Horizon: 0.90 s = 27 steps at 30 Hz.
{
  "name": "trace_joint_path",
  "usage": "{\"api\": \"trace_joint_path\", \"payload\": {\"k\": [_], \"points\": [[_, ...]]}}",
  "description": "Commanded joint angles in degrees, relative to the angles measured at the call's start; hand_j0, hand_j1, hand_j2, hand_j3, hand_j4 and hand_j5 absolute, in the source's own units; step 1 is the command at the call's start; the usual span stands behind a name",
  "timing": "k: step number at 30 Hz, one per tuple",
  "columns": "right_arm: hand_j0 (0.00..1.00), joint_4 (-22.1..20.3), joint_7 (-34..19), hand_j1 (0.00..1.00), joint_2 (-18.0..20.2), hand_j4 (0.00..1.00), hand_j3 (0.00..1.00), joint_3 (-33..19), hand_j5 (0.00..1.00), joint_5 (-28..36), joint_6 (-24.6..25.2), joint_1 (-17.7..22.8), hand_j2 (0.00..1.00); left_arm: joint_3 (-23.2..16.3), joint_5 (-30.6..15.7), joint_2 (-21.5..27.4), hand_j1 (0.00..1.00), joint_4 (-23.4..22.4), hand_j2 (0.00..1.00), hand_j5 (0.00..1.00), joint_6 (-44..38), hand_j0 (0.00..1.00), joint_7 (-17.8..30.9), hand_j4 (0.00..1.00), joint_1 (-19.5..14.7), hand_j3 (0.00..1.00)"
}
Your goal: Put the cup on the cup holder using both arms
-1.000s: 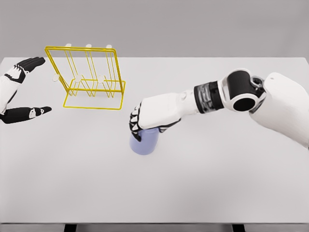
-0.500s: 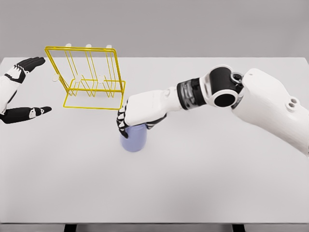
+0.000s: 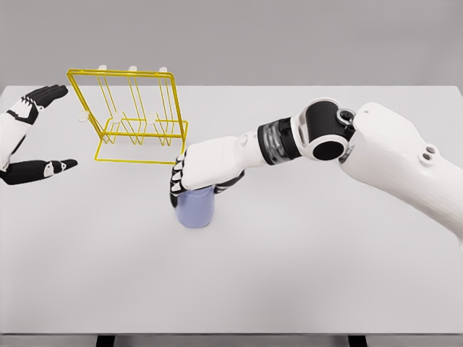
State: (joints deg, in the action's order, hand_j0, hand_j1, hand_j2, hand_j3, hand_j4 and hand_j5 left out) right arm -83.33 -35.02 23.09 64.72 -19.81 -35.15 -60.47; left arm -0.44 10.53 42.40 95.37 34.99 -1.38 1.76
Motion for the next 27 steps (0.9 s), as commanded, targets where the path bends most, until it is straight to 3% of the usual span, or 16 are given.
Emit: {"api": "trace_joint_path", "payload": {"k": [1, 4, 18, 20, 23, 26, 27], "points": [[0.88, -0.2, 0.0, 0.88, 0.0, 0.88, 0.88, 0.0, 0.88, -0.1, 0.2, 0.0, 0.88, 0.0, -0.3, 0.0, 1.0, 0.0, 1.0, 1.0, 0.0, 1.0, 0.0, 1.0, 0.0, 1.0], [0.98, -0.2, 0.0, 0.98, 0.1, 0.98, 0.98, 0.0, 0.98, -0.7, 0.2, 0.0, 0.98, 0.0, -0.3, 0.0, 1.0, 0.0, 1.0, 1.0, 0.0, 1.0, 0.0, 1.0, 0.0, 1.0], [0.99, -1.2, 0.0, 0.99, 0.6, 0.99, 0.99, -1.3, 0.99, -0.3, 0.2, -1.4, 0.99, 0.4, -0.3, 0.0, 1.0, 0.1, 1.0, 1.0, 0.0, 1.0, 0.0, 1.0, 0.1, 1.0], [1.0, -3.2, 0.0, 1.0, 1.0, 1.0, 1.0, -5.5, 1.0, 0.7, 0.2, -1.5, 1.0, 0.4, -0.3, 0.0, 1.0, 0.1, 1.0, 1.0, 0.0, 1.0, 0.0, 1.0, 0.1, 1.0], [1.0, -7.2, 0.0, 1.0, 5.6, 1.0, 1.0, -15.1, 1.0, 10.1, 0.2, -0.7, 1.0, 0.4, -0.3, 0.2, 1.0, -0.1, 1.0, 1.0, 0.0, 1.0, 0.0, 1.0, 0.1, 1.0], [1.0, -7.7, 0.0, 1.0, 11.1, 1.0, 1.0, -29.8, 1.0, 12.3, 0.2, 6.4, 1.0, 0.4, -0.2, 0.6, 1.0, -0.4, 1.0, 1.0, 0.0, 1.0, 0.0, 1.0, 0.1, 1.0], [1.0, -8.2, 0.0, 1.0, 14.7, 1.0, 1.0, -35.5, 1.0, 12.3, 0.2, 9.5, 1.0, 0.4, -0.3, 0.7, 1.0, -0.5, 1.0, 1.0, 0.0, 1.0, 0.0, 1.0, 0.0, 1.0]]}}
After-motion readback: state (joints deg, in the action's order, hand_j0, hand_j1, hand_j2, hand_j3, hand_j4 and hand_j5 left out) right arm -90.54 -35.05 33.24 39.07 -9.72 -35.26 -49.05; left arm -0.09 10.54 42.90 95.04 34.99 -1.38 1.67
